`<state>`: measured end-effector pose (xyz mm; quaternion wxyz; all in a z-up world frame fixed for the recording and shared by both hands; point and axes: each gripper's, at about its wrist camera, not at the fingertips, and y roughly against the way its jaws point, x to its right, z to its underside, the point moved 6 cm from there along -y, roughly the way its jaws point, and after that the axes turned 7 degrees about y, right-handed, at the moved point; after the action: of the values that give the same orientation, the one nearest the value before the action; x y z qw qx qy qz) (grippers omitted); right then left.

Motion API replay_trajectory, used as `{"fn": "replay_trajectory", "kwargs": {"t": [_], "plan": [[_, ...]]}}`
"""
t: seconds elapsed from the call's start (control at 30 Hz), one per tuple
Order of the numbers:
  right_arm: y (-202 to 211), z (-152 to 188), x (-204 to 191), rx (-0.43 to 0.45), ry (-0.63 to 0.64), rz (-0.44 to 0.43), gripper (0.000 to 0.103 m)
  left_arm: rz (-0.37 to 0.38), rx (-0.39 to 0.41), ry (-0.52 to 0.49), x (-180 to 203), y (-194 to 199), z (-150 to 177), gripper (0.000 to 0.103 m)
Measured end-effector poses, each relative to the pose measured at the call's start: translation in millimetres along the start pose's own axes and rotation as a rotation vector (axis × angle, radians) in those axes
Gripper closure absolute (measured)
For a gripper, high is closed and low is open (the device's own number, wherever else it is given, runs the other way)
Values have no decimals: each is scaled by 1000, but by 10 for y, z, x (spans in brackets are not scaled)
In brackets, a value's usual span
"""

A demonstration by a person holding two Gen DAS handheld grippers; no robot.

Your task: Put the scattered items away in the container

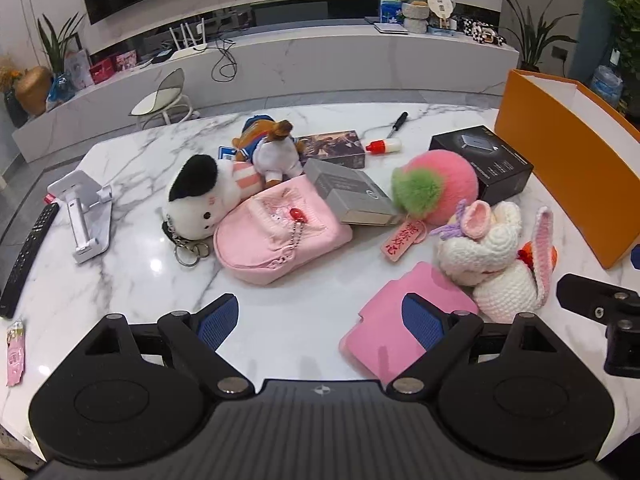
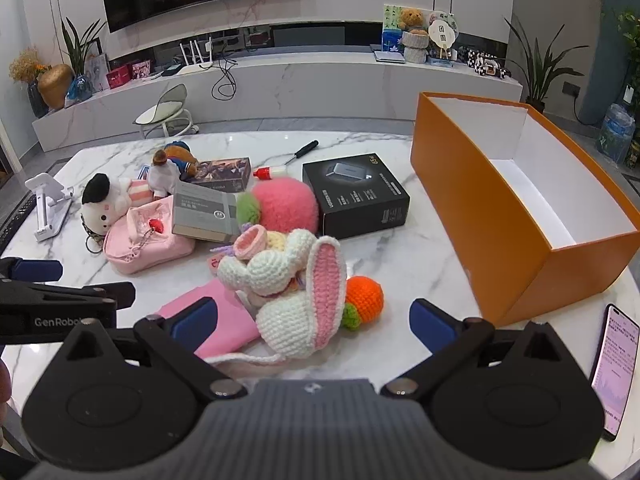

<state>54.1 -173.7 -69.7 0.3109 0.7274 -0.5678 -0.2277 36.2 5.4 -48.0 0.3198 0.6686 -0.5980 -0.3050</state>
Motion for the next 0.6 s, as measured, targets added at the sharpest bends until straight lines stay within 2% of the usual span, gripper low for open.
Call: {"fn": "replay_trajectory", "kwargs": {"t": [0.3,0.6], "plan": [[3,-17,-64,7,21,25,0,29,-4,24,-11,-17,19,0],[9,0,-19,4,12,11,0,38,-7,31,-7,-21,26,0]]}}
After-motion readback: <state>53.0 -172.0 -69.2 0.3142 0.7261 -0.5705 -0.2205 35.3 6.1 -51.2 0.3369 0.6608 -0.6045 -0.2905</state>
